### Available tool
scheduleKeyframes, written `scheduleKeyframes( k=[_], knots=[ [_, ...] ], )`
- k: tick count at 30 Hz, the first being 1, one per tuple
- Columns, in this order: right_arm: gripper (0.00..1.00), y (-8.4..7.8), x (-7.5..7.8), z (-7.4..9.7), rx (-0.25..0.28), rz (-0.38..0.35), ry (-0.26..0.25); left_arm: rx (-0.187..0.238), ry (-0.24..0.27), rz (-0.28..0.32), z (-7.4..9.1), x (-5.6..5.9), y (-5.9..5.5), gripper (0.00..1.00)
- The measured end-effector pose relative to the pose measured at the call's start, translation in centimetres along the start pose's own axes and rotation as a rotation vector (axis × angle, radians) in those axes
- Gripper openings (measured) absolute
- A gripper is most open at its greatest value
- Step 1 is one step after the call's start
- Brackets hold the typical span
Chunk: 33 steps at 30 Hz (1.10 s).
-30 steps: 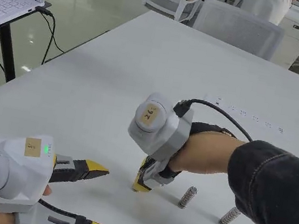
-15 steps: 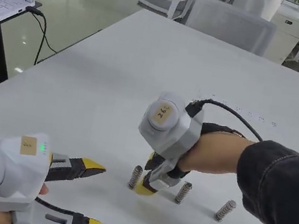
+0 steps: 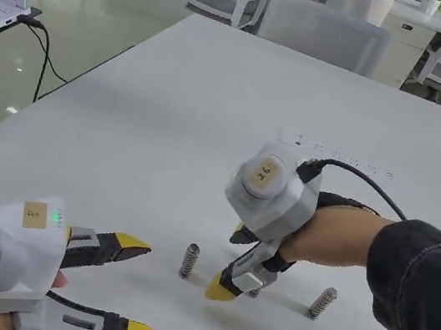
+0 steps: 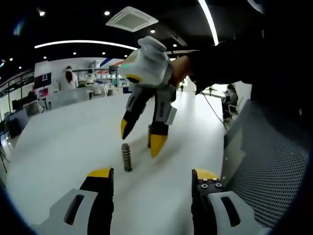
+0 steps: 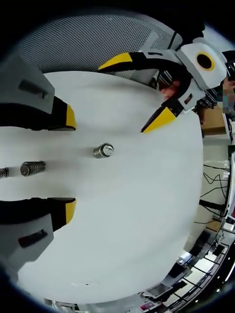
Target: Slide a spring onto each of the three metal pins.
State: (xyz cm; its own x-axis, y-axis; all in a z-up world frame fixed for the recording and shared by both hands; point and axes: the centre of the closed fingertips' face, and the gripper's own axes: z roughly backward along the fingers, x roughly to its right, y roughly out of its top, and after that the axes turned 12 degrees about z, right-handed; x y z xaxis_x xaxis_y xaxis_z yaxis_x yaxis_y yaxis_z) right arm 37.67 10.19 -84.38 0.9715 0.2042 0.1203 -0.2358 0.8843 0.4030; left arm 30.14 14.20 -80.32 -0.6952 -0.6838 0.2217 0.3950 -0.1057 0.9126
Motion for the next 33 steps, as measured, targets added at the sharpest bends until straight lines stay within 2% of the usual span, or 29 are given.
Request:
scheduleKeyframes(
  k=[14, 26, 33],
  knots=[
    [0.78, -1.8, 0.9, 1.3, 0.081, -0.087, -0.076, -0.010, -0.001, -0.004, -0.3, -0.3, 0.3, 0.60],
    [0.85, -3.3, 1.0, 3.2, 0.149, -0.162, -0.142, -0.008, 0.006, -0.006, -0.3, -0.6, 0.9, 0.61],
    [0.87, -4.8, 0.9, 4.4, 0.178, -0.208, -0.184, -0.008, 0.003, -0.012, -0.6, -0.5, 1.3, 0.61]
  ],
)
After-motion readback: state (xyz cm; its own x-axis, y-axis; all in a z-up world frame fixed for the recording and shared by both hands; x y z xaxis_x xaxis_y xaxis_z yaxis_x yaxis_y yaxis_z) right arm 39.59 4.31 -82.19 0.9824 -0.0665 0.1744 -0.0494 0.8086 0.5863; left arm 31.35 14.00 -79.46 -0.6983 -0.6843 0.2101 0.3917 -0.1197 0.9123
